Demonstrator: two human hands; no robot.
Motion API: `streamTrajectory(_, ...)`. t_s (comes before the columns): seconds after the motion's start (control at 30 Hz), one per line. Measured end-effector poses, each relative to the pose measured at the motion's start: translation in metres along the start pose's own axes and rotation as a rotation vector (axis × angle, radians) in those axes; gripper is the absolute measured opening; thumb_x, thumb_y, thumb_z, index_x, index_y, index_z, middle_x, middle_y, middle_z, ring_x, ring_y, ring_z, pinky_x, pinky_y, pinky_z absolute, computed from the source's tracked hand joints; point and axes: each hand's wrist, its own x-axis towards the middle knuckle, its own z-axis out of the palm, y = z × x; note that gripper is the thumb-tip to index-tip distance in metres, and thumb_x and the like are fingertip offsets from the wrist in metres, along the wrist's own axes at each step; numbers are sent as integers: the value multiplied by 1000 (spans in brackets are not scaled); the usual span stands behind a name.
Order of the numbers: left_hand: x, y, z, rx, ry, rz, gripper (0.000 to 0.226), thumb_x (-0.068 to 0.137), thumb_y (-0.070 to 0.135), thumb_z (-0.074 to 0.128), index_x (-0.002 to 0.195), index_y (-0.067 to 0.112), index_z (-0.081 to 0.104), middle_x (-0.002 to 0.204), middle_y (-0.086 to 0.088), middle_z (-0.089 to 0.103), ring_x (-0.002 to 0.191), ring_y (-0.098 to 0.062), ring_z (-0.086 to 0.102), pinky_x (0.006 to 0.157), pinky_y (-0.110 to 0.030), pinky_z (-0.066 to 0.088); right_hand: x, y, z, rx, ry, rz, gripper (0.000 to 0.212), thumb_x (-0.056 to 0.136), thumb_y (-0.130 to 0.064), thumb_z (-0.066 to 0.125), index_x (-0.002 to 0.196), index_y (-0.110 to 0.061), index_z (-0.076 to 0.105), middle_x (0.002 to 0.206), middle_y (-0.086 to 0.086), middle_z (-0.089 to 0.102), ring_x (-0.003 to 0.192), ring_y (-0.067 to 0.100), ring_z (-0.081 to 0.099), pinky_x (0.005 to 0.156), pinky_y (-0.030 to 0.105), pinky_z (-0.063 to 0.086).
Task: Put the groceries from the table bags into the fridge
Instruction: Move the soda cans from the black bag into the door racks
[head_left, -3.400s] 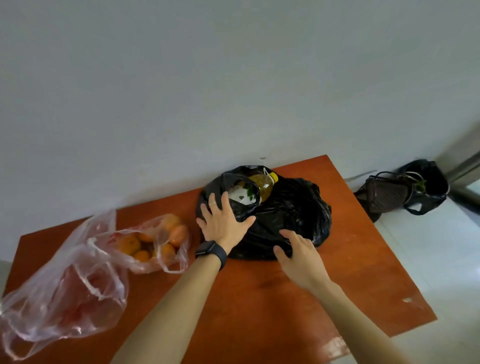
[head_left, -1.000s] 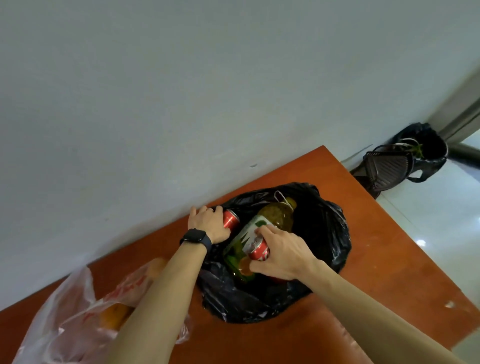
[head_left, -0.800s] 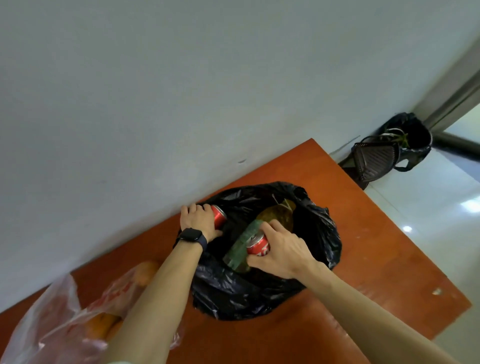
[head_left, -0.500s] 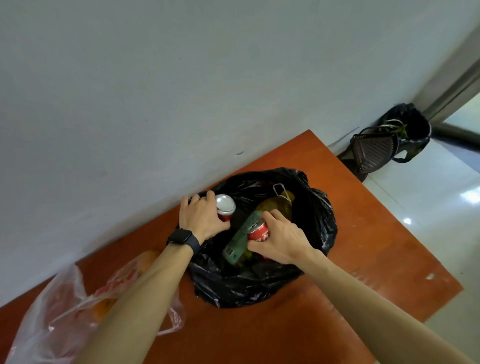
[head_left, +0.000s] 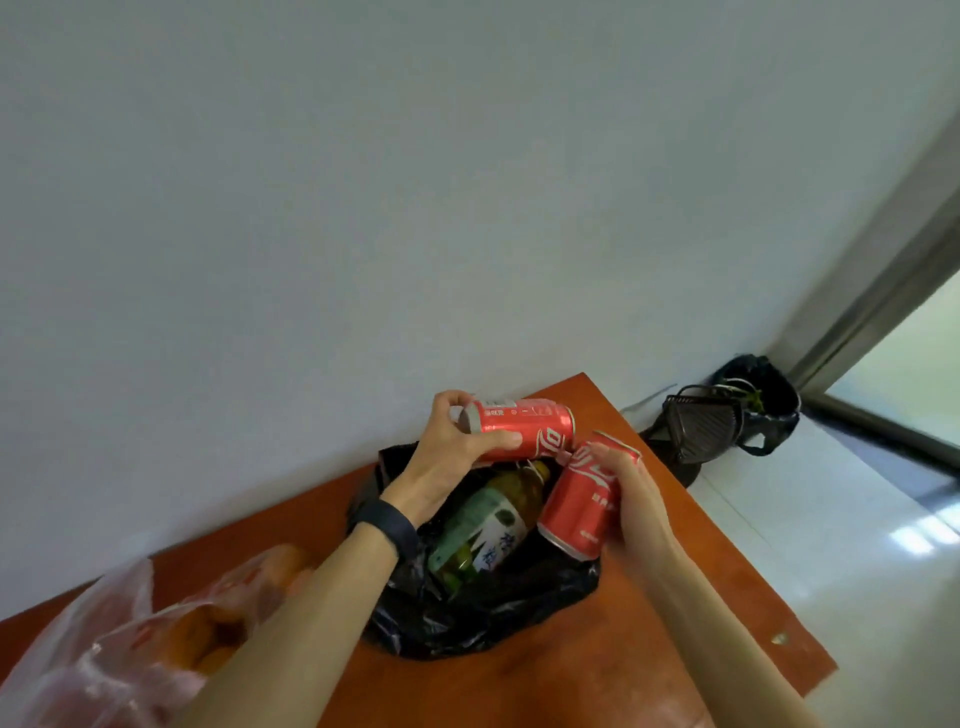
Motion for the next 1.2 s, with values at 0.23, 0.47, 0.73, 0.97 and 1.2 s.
streamTrajectory(0.23, -42, 18, 104, 320, -322, 23, 74, 67, 21, 93, 124, 21, 45, 124, -8, 56, 106, -23, 66, 86, -36, 60, -72, -40, -84, 102, 143, -143, 62, 74, -39, 81, 125, -18, 55, 112, 15, 71, 93, 28, 73, 75, 43, 59)
streamTrajectory(0.47, -98, 34, 253, 696, -777, 179, 86, 65, 24, 93, 137, 39, 49, 119, 7, 69, 109, -10, 67, 99, -37, 54, -191, -77, -209, 15, 287, -374, 47, 73, -37, 73, 115, -20, 61, 97, 6, 76, 89, 26, 74, 74, 42, 60)
streamTrajectory(0.73, -248, 1, 466, 574, -998, 284, 79, 62, 27, 96, 129, 36, 55, 122, 1, 69, 116, -15, 64, 102, -45, 53, -380, -95, -376, -59, 511, -572, 45, 72, -29, 85, 112, -23, 68, 104, 6, 76, 95, 26, 73, 82, 47, 60)
streamTrajectory(0.97, -370, -1, 626, 539, -1155, 418, 76, 70, 15, 91, 131, 28, 49, 120, 2, 66, 108, -13, 64, 92, -31, 53, -535, -96, -500, -96, 796, -705, 44, 70, -23, 82, 111, -29, 70, 101, -8, 76, 91, 4, 71, 68, 17, 55)
streamTrajectory(1.2, -430, 7, 746, 470, -1240, 584, 69, 71, 23, 90, 125, 38, 49, 118, 8, 64, 107, -8, 63, 85, -27, 55, -611, -123, -595, -146, 994, -807, 46, 80, -24, 77, 120, -37, 59, 111, -12, 67, 93, -1, 67, 64, 12, 53)
